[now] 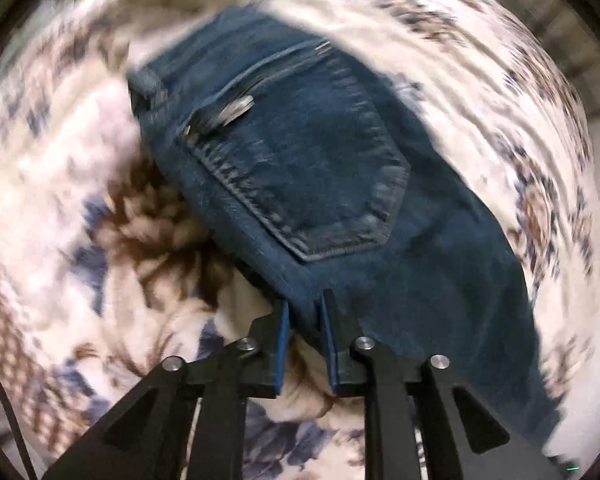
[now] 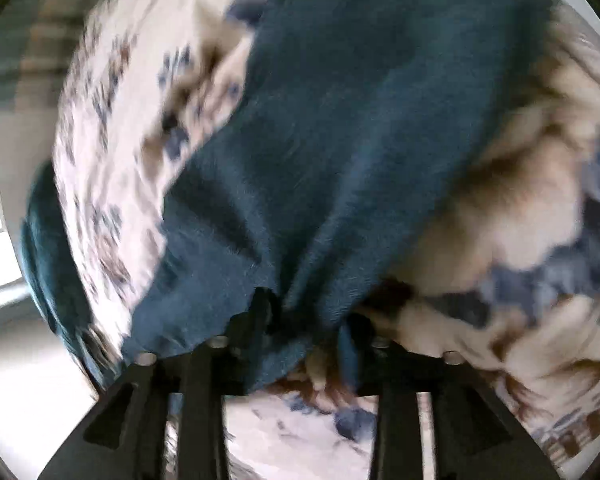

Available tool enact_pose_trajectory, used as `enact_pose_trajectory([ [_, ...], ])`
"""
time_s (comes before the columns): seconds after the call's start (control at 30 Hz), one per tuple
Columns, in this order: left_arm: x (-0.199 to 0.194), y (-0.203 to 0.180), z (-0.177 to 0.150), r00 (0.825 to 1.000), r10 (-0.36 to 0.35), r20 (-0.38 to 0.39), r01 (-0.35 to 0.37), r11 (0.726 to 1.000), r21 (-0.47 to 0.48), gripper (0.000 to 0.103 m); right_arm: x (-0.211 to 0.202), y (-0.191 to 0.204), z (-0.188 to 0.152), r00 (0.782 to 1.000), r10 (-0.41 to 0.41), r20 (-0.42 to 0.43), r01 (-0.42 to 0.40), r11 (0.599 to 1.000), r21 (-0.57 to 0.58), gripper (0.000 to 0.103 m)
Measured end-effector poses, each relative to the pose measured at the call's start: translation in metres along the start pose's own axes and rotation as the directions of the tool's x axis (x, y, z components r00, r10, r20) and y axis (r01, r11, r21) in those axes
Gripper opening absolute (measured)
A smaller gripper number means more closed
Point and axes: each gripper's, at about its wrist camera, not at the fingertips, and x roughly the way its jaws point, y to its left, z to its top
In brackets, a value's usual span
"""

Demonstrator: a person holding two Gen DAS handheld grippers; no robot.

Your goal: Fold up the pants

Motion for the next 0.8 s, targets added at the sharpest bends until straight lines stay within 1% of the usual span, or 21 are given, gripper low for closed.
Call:
enact_pose_trajectory([
  [0.03,-0.007,-0.012,-0.006,0.999,0.028,0.030,-0.030,0.999,0.038,0.028,-0.015,-0.008,0.004,0.998,0.033,0.062,-0.035,0.999,0.034,0.057],
  [0.1,-0.014,-0.032,-0.018,0.996,0.029,0.081,-0.035,0.996,0.078,0.038,-0.037,-0.026,0.016,0.986,0.041,0.160,-0.058,0.993,0.104,0.057],
  [0.13,-0.015,-0.042,-0.022,0.995,0.029,0.099,-0.039,0.994,0.098,0.043,-0.051,-0.039,0.026,0.971,0.033,0.235,-0.071,0.985,0.159,0.057],
  [0.17,-0.014,-0.058,-0.029,0.993,0.035,0.113,-0.050,0.990,0.132,0.052,-0.059,-0.047,0.035,0.958,0.033,0.287,-0.090,0.978,0.187,0.057],
  [0.2,-0.014,-0.067,-0.032,0.992,0.037,0.119,-0.055,0.987,0.151,0.058,-0.063,-0.052,0.042,0.948,0.033,0.316,-0.102,0.974,0.204,0.057],
  [0.23,-0.012,-0.080,-0.036,0.991,0.038,0.126,-0.060,0.983,0.174,0.060,-0.068,-0.058,0.054,0.934,0.048,0.355,-0.134,0.966,0.220,0.057],
  [0.27,-0.011,-0.087,-0.036,0.991,0.034,0.127,-0.057,0.981,0.184,0.064,-0.069,-0.062,0.066,0.928,0.053,0.368,-0.144,0.964,0.225,0.057],
  [0.3,-0.007,-0.099,-0.040,0.993,0.021,0.119,-0.044,0.979,0.199,0.072,-0.068,-0.064,0.074,0.933,0.041,0.357,-0.129,0.965,0.227,0.057],
  [0.33,-0.003,-0.109,-0.043,0.995,0.014,0.103,-0.035,0.977,0.209,0.075,-0.062,-0.064,0.087,0.943,0.033,0.330,-0.111,0.969,0.220,0.057],
  [0.37,0.002,-0.118,-0.046,0.997,0.008,0.082,-0.026,0.976,0.218,0.075,-0.054,-0.062,0.096,0.955,0.014,0.297,-0.077,0.977,0.201,0.045],
  [0.4,0.007,-0.129,-0.050,0.998,-0.004,0.062,-0.011,0.972,0.234,0.075,-0.048,-0.056,0.101,0.959,-0.034,0.281,-0.016,0.984,0.175,0.009],
  [0.43,0.009,-0.137,-0.054,0.999,-0.004,0.054,-0.009,0.969,0.248,0.075,-0.048,-0.048,0.103,0.954,-0.108,0.281,0.073,0.988,0.132,0.009],
  [0.47,0.009,-0.144,-0.058,0.999,-0.008,0.052,-0.006,0.964,0.265,0.075,-0.051,-0.045,0.100,0.949,-0.114,0.293,0.083,0.990,0.118,0.009],
  [0.57,0.005,-0.163,-0.068,0.998,-0.010,0.069,-0.013,0.947,0.321,0.075,-0.081,-0.040,0.084,0.902,-0.184,0.390,0.155,0.982,0.105,0.007],
  [0.6,0.005,-0.167,-0.070,0.997,-0.010,0.073,-0.015,0.942,0.335,0.075,-0.082,-0.041,0.082,0.897,-0.196,0.396,0.164,0.980,0.114,0.007],
  [0.63,0.005,-0.169,-0.071,0.997,-0.011,0.072,-0.015,0.937,0.348,0.075,-0.079,-0.047,0.083,0.905,-0.210,0.370,0.181,0.977,0.112,0.007],
  [0.67,0.005,-0.171,-0.072,0.998,-0.007,0.069,-0.018,0.934,0.357,0.075,-0.069,-0.053,0.088,0.928,-0.211,0.308,0.192,0.977,0.091,0.008],
  [0.7,0.005,-0.172,-0.072,0.998,0.001,0.065,-0.024,0.932,0.362,0.075,-0.065,-0.059,0.089,0.942,-0.214,0.259,0.200,0.977,0.081,0.008],
  [0.73,0.005,-0.173,-0.072,0.998,0.003,0.066,-0.027,0.931,0.364,0.075,-0.061,-0.065,0.093,0.951,-0.226,0.210,0.214,0.974,0.078,0.010],
  [0.77,0.004,-0.172,-0.070,0.997,0.004,0.073,-0.031,0.930,0.366,0.075,-0.065,-0.072,0.095,0.957,-0.209,0.199,0.196,0.977,0.081,0.014],
  [0.8,0.002,-0.170,-0.068,0.996,0.010,0.083,-0.040,0.930,0.366,0.075,-0.071,-0.072,0.097,0.963,-0.182,0.201,0.168,0.982,0.088,0.014],
])
